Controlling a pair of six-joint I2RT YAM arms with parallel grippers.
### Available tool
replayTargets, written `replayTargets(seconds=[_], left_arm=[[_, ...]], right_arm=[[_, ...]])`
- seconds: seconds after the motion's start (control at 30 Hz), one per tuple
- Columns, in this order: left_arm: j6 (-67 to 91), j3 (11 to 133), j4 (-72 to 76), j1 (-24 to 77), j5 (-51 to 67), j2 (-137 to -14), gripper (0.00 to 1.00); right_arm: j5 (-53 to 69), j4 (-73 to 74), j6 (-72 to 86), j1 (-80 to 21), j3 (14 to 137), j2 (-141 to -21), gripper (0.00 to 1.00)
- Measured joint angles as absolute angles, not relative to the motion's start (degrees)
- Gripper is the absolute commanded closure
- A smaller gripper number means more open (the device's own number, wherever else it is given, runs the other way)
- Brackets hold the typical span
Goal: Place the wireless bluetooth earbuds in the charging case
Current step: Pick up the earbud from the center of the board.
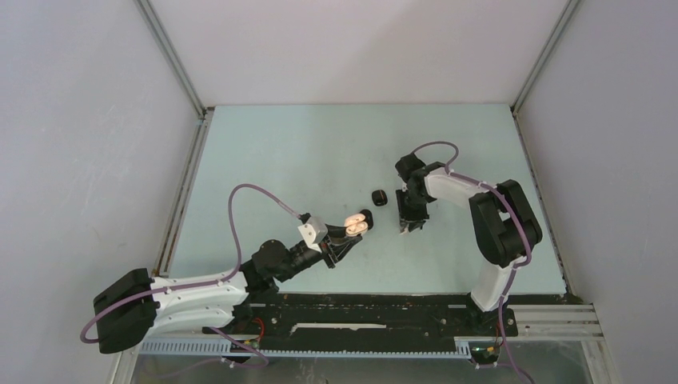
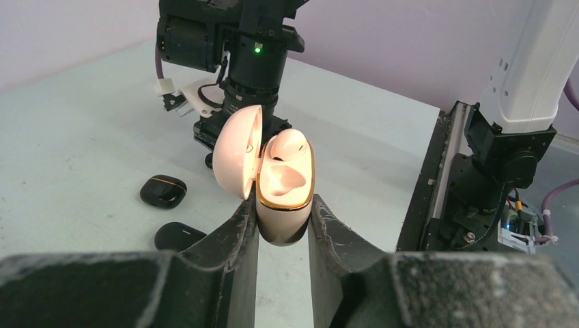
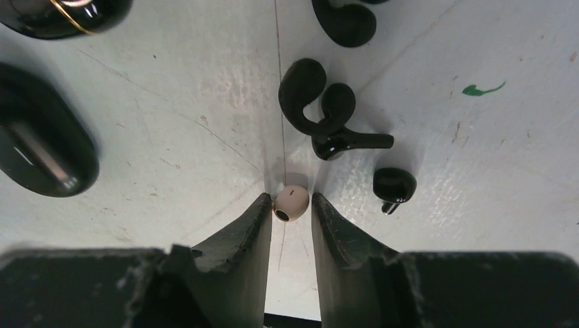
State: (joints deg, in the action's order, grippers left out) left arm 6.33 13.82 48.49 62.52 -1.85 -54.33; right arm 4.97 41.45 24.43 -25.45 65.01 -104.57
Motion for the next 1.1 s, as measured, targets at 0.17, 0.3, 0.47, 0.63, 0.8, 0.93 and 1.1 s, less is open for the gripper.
replayTargets(seconds=[0.17, 0.3, 0.47, 0.63, 0.8, 0.93, 1.1], left_arm=[[6.0, 13.8, 48.49, 62.52, -1.85, -54.39, 1.0], [6.0, 13.82, 48.49, 62.52, -1.8, -54.59, 1.0], [6.0, 13.8, 48.47, 62.52, -1.83, -54.65, 1.0], [6.02, 13.8, 48.49, 62.52, -1.83, -54.65, 1.0], [6.02, 13.8, 48.47, 62.52, -1.83, -54.65, 1.0], [6.02, 13.8, 48.47, 62.52, -1.83, -54.68, 1.0], [6.02, 13.8, 48.47, 62.52, -1.83, -54.76, 1.0]], right_arm=[[4.51, 41.58, 23.55, -25.47, 64.01, -103.79, 0.71], [4.64, 41.52, 23.0, -25.39, 64.01, -103.79, 0.69], [5.02, 41.39, 22.46, -25.36, 64.03, -103.79, 0.66], [5.13, 41.45, 22.52, -25.12, 64.47, -104.09, 0.66], [4.86, 41.58, 22.98, -25.02, 64.9, -104.47, 0.68], [4.71, 42.15, 23.55, -25.02, 65.63, -105.08, 0.69], [4.67, 42.85, 23.88, -25.28, 67.07, -106.3, 0.75]])
